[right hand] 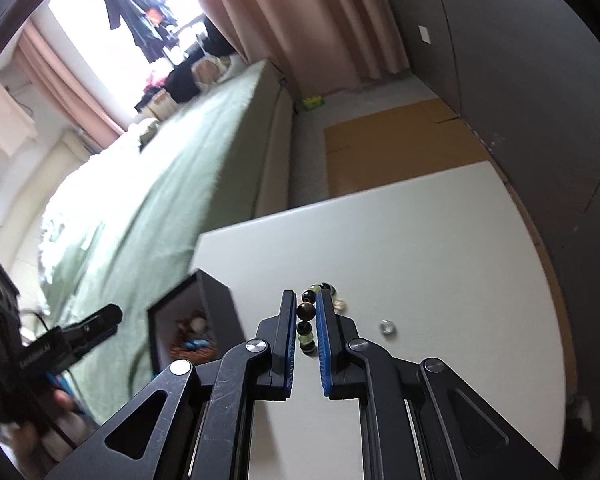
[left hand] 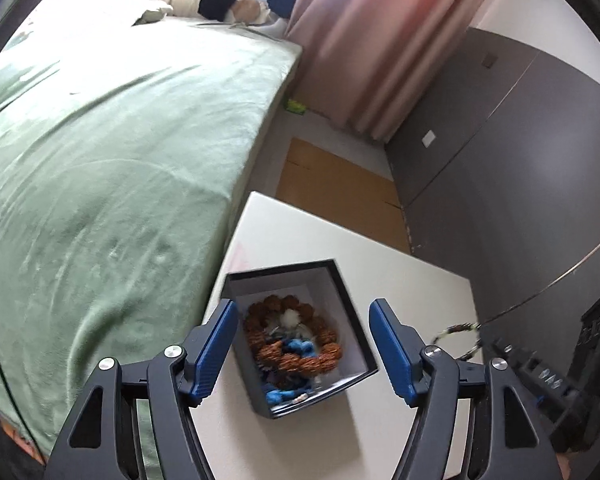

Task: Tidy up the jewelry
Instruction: 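Carry the black-green bead bracelet into the black box and open the right tool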

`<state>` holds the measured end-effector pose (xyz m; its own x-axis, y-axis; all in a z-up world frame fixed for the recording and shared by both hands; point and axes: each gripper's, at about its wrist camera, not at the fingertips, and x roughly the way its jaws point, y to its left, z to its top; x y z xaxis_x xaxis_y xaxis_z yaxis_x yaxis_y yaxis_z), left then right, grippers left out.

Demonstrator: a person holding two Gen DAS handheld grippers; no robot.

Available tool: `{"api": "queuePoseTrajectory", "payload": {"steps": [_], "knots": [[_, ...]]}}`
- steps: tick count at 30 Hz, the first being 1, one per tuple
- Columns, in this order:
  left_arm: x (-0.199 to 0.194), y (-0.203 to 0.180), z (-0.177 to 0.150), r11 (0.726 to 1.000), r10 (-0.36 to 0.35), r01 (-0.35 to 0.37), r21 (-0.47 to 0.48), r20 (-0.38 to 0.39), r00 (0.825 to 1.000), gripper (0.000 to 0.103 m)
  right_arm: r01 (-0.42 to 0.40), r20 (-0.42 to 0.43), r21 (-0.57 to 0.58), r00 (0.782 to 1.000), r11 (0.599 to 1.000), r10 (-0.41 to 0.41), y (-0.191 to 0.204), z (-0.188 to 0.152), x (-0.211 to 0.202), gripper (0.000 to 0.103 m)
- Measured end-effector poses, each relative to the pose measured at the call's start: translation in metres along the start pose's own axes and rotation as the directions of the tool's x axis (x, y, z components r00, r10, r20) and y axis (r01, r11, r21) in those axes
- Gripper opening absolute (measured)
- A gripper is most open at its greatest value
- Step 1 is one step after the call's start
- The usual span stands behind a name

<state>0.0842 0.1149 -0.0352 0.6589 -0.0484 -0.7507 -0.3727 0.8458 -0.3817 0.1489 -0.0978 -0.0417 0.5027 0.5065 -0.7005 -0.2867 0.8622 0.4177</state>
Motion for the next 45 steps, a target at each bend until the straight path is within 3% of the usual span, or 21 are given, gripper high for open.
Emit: {"api": "queuePoseTrajectory", "payload": {"steps": [3, 10, 20, 24, 25, 27, 29, 34, 36, 45], "knots": [[-0.005, 0.003, 0.006, 1.0, -0.031, 0.031, -0.001, 0.009, 0.999, 0.069, -0.061, 0.02, 0.022, 0.998, 0.998, 0.061, 0.006, -0.001, -0.002, 0.011], [-0.01, 0.026, 0.007, 0.999, -0.012, 0.013, -0.046, 0.025, 1.0, 0.069, -0.149, 0.058, 0.009, 0.987, 0.989, 0.149, 0.033, -0.006, 0.004, 0.011], [-0.016, 0.063, 0.011, 0.99, 0.006, 0.0, -0.142, 0.041, 0.999, 0.069, -0.251, -0.003, -0.05, 0.968, 0.967, 0.251, 0.086, -0.024, 0.045, 0.011], [-0.018, 0.072, 0.013, 0.986, 0.01, -0.002, -0.165, 0.045, 0.999, 0.069, -0.352, -0.006, -0.038, 0.936, 0.935, 0.352, 0.098, -0.027, 0.056, 0.012], [-0.018, 0.073, 0.014, 0.986, 0.012, -0.004, -0.166, 0.046, 0.999, 0.069, -0.329, -0.018, -0.047, 0.944, 0.943, 0.328, 0.101, -0.028, 0.06, 0.014], [-0.019, 0.073, 0.014, 0.986, 0.015, -0.007, -0.166, 0.05, 0.999, 0.069, -0.245, -0.045, -0.075, 0.969, 0.967, 0.242, 0.102, -0.03, 0.066, 0.036], [-0.018, 0.073, 0.014, 0.986, 0.014, -0.006, -0.164, 0.049, 0.999, 0.069, -0.195, -0.033, -0.069, 0.981, 0.978, 0.194, 0.095, -0.031, 0.064, 0.04], [-0.016, 0.06, 0.011, 0.992, 0.012, -0.006, -0.124, 0.041, 0.999, 0.069, -0.173, -0.033, -0.035, 0.985, 0.984, 0.172, 0.073, -0.028, 0.053, 0.044], [-0.014, 0.052, 0.01, 0.994, 0.014, -0.01, -0.105, 0.039, 0.999, 0.069, -0.153, -0.026, -0.025, 0.988, 0.988, 0.152, 0.062, -0.026, 0.045, 0.059], [-0.004, 0.006, -0.001, 1.0, -0.005, 0.005, 0.007, 0.016, 1.0, 0.069, -0.064, -0.022, 0.061, 0.998, 0.996, 0.065, 0.005, -0.018, 0.02, 0.063]]}}
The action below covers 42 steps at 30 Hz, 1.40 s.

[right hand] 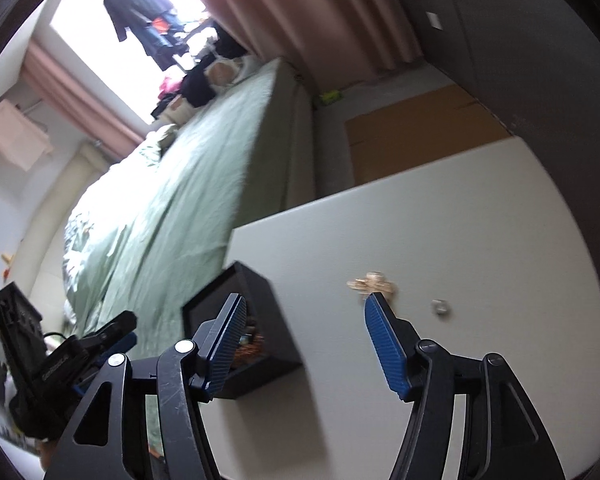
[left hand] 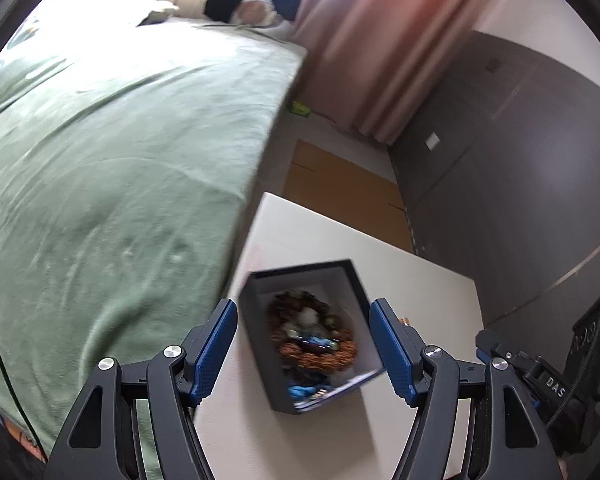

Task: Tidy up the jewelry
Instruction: 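Carry the black-green bead bracelet into the black box and open the right tool, then drop the gold butterfly brooch in the box with the left tool while the right tool grasps the ring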

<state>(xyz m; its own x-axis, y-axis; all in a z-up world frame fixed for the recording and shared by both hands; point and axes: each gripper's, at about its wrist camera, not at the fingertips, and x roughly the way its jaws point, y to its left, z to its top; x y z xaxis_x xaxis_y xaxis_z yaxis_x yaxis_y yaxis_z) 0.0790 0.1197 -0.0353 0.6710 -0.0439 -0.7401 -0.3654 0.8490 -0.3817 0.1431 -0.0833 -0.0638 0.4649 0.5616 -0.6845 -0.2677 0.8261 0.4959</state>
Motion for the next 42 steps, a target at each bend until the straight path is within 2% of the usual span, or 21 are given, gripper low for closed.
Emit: {"api": "queuePoseTrajectory", "payload": {"steps": [9, 14, 23, 31, 33, 40, 42], "knots": [[0.027, -0.059, -0.013, 0.991, -0.019, 0.028, 0.13, -0.07, 0.997, 0.069, 0.058, -0.043, 0.053, 0.998, 0.997, -0.056, -0.037, 0.003, -0.01, 0.063], [0.042, -0.086, -0.017, 0.976, -0.009, 0.033, 0.214, -0.11, 0.994, 0.069, 0.056, -0.09, 0.106, 0.995, 0.993, -0.047, -0.058, 0.005, -0.011, 0.063], [0.078, -0.127, -0.018, 0.911, 0.097, -0.011, 0.412, -0.189, 0.977, 0.069, 0.094, -0.118, 0.163, 0.99, 0.982, -0.075, -0.086, 0.008, -0.015, 0.063], [0.119, -0.145, -0.016, 0.861, 0.172, 0.003, 0.508, -0.298, 0.939, 0.069, 0.117, -0.124, 0.219, 0.988, 0.969, -0.091, -0.103, 0.01, -0.018, 0.064], [0.128, -0.151, -0.018, 0.844, 0.198, 0.007, 0.536, -0.325, 0.925, 0.069, 0.139, -0.142, 0.231, 0.984, 0.963, -0.108, -0.109, 0.009, -0.016, 0.069], [0.156, -0.166, -0.027, 0.797, 0.25, 0.034, 0.602, -0.382, 0.89, 0.069, 0.163, -0.163, 0.261, 0.979, 0.951, -0.123, -0.119, 0.008, -0.012, 0.072], [0.166, -0.168, -0.032, 0.782, 0.276, 0.028, 0.622, -0.387, 0.88, 0.069, 0.17, -0.164, 0.272, 0.978, 0.947, -0.128, -0.122, 0.008, -0.012, 0.081]]}}
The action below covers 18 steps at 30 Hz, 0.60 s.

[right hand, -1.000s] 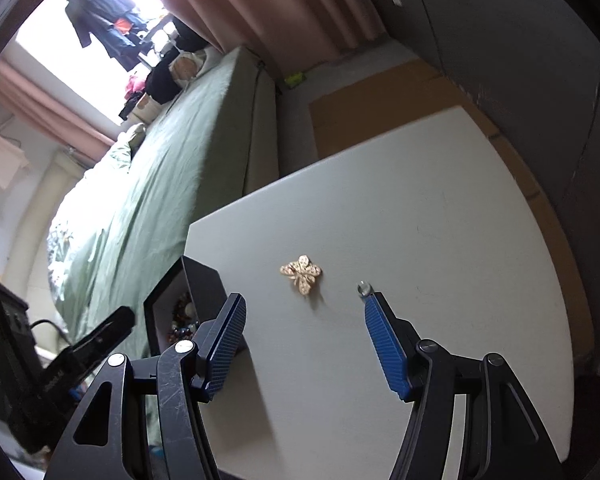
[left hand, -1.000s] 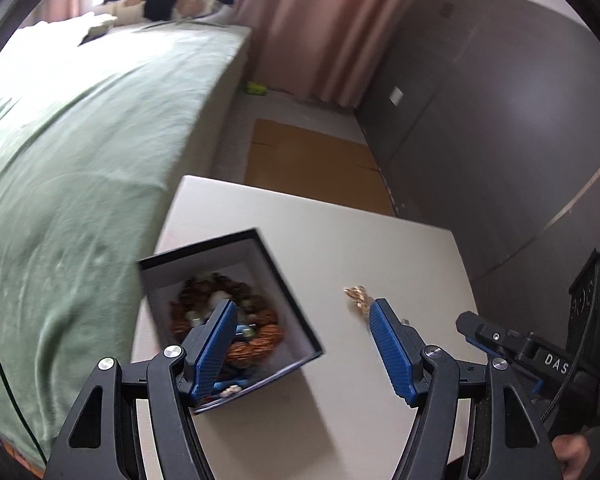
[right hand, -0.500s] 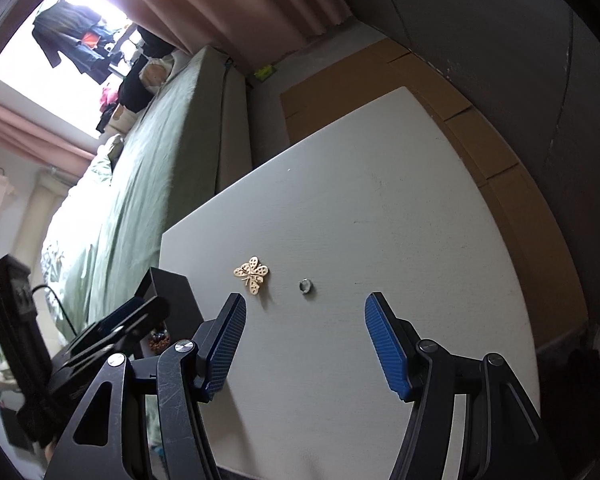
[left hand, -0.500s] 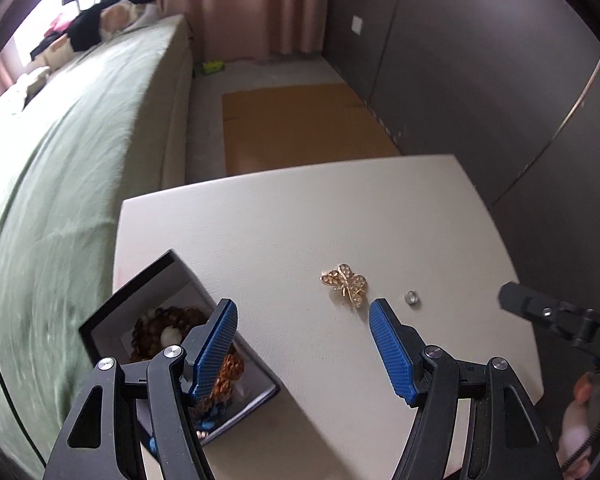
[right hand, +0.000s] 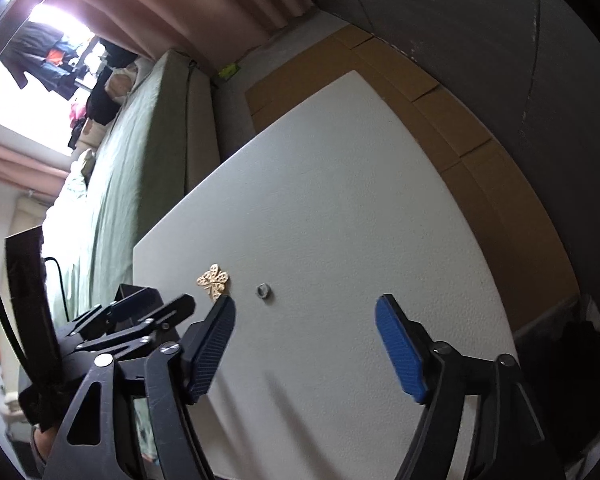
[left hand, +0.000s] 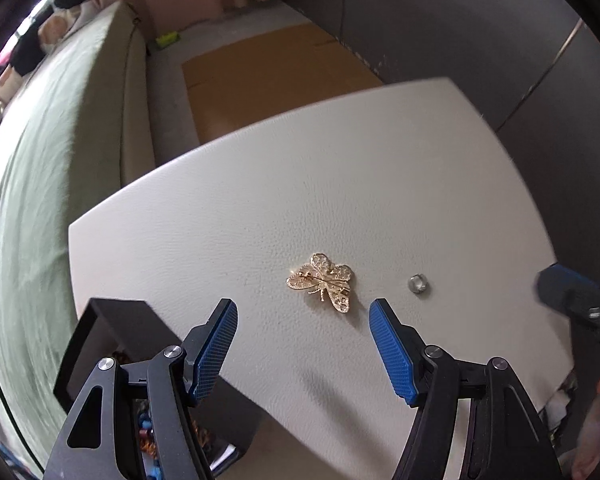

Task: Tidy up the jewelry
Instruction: 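Drop the gold butterfly brooch in the box with the left tool while the right tool grasps the ring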

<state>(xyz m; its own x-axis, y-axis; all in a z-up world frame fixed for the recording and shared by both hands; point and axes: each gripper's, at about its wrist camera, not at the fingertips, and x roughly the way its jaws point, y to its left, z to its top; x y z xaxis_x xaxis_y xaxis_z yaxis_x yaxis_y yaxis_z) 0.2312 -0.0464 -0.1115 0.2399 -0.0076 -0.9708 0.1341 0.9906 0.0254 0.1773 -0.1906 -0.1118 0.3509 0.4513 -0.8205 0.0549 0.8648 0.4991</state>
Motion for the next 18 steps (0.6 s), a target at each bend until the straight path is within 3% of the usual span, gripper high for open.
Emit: {"api": "queuePoseTrajectory", "payload": {"steps": [10, 12, 14, 18], "knots": [[0.025, -0.007, 0.013, 1.0, 0.013, -0.013, 0.022, -0.037, 0.999, 0.068, 0.017, 0.01, 0.054, 1.0, 0.998, -0.017, -0.016, 0.007, -0.002, 0.086], [0.03, -0.01, 0.014, 0.999, 0.019, -0.018, 0.032, -0.043, 0.999, 0.059, 0.01, -0.002, 0.068, 1.0, 0.998, -0.01, -0.018, 0.008, -0.001, 0.086], [0.028, -0.011, 0.015, 1.0, -0.011, 0.012, 0.027, -0.031, 0.999, 0.044, 0.009, -0.006, 0.075, 1.0, 0.997, -0.009, -0.02, 0.007, 0.0, 0.086], [0.026, -0.01, 0.012, 1.0, -0.021, 0.022, 0.022, -0.029, 0.999, 0.041, 0.011, -0.012, 0.075, 1.0, 0.997, -0.01, -0.019, 0.005, 0.0, 0.086]]}}
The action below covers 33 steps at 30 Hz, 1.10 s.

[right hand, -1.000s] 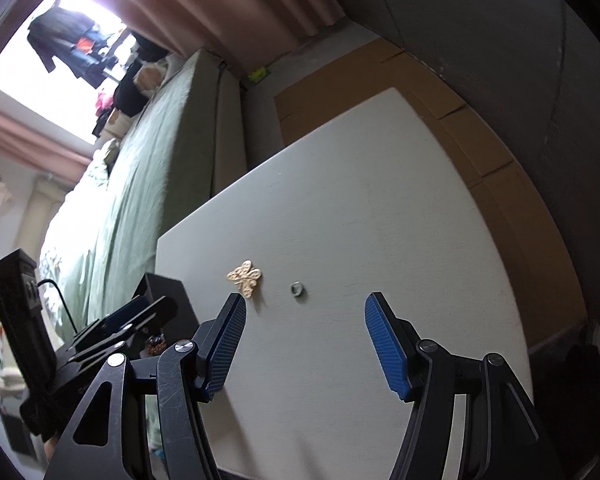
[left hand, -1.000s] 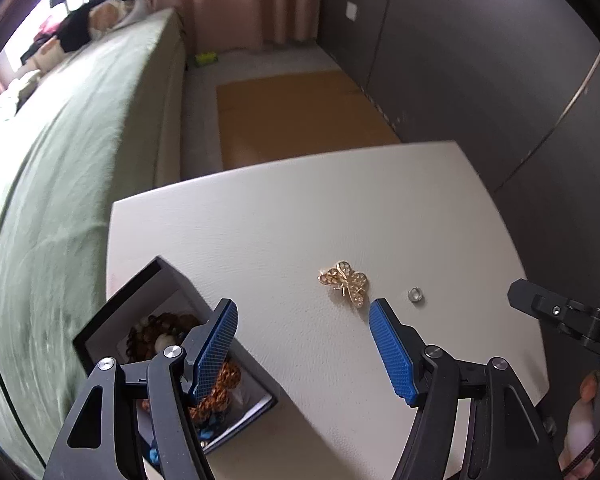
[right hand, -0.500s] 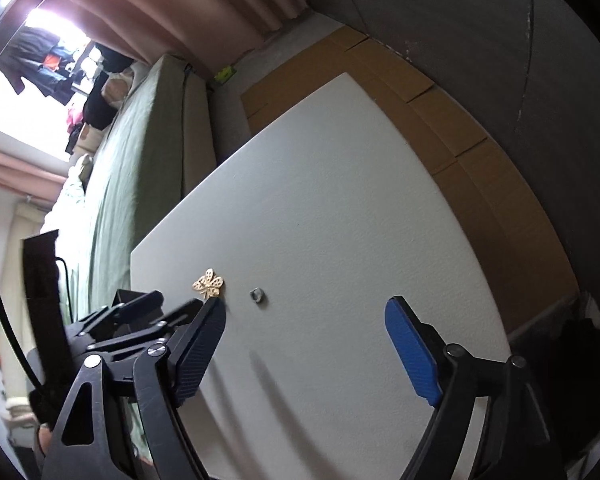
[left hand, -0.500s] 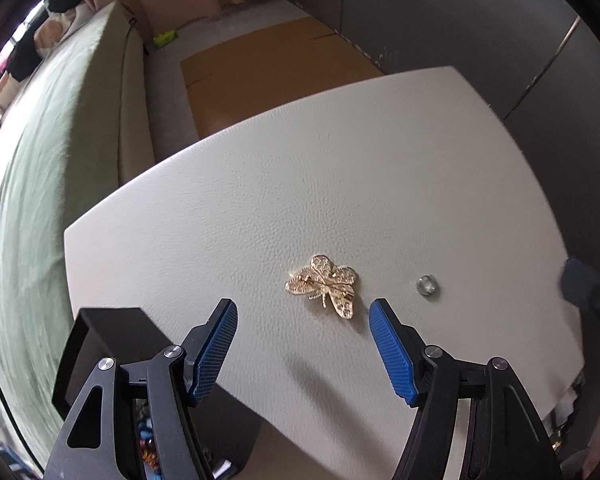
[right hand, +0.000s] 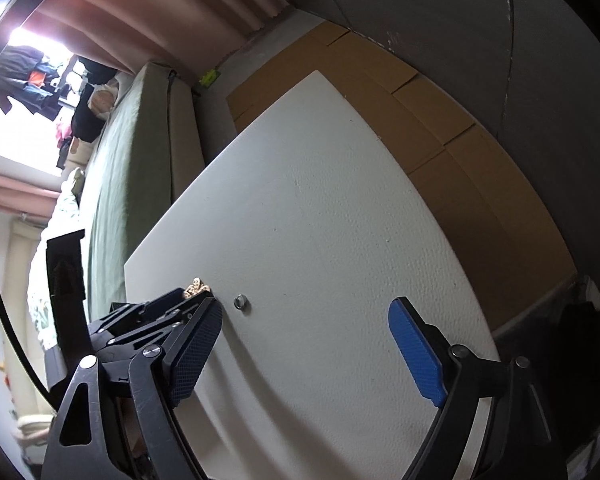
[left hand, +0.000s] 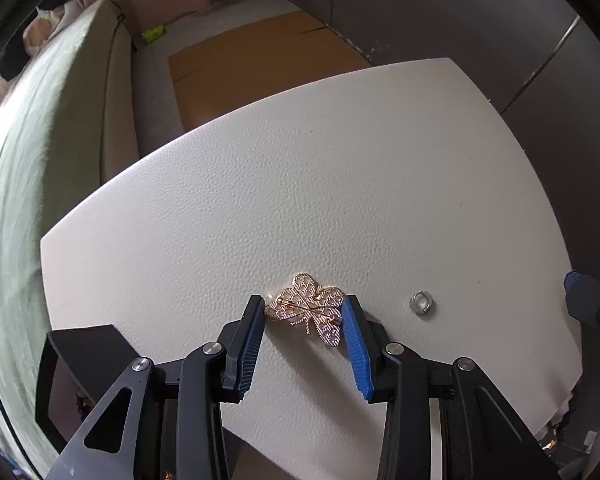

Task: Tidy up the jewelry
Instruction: 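Drop the gold butterfly brooch in the box with the left tool while the right tool grasps the ring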

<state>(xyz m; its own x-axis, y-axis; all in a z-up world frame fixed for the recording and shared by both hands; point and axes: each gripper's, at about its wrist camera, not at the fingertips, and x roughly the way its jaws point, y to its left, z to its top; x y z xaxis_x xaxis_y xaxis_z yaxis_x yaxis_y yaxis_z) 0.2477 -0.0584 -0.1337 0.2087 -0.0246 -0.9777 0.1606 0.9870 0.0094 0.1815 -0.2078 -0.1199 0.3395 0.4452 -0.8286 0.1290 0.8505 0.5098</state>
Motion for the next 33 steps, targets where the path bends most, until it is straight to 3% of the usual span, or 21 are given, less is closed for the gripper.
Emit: {"api": "queuePoseTrajectory", "payload": {"steps": [11, 18, 21, 26, 33], "knots": [[-0.043, 0.028, -0.013, 0.998, -0.004, 0.007, -0.065, 0.051, 0.999, 0.041, -0.032, -0.039, -0.115, 0.999, 0.993, 0.027, 0.028, -0.005, 0.02, 0.084], [-0.079, 0.055, -0.031, 0.992, 0.007, 0.003, -0.125, 0.081, 0.997, 0.041, -0.018, -0.058, -0.236, 0.998, 0.972, 0.005, 0.055, -0.008, 0.04, 0.047], [-0.089, 0.067, -0.039, 0.989, 0.014, 0.0, -0.146, 0.092, 0.996, 0.041, -0.007, -0.059, -0.27, 0.998, 0.963, -0.009, 0.063, -0.009, 0.047, 0.039], [-0.1, 0.086, -0.055, 0.984, 0.018, 0.0, -0.178, 0.097, 0.995, 0.041, 0.035, -0.033, -0.32, 0.998, 0.947, -0.048, 0.071, -0.008, 0.052, 0.027], [-0.103, 0.105, -0.075, 0.976, 0.006, 0.016, -0.215, 0.1, 0.995, 0.041, 0.154, 0.017, -0.399, 0.987, 0.904, -0.161, 0.084, -0.014, 0.063, 0.026]]}}
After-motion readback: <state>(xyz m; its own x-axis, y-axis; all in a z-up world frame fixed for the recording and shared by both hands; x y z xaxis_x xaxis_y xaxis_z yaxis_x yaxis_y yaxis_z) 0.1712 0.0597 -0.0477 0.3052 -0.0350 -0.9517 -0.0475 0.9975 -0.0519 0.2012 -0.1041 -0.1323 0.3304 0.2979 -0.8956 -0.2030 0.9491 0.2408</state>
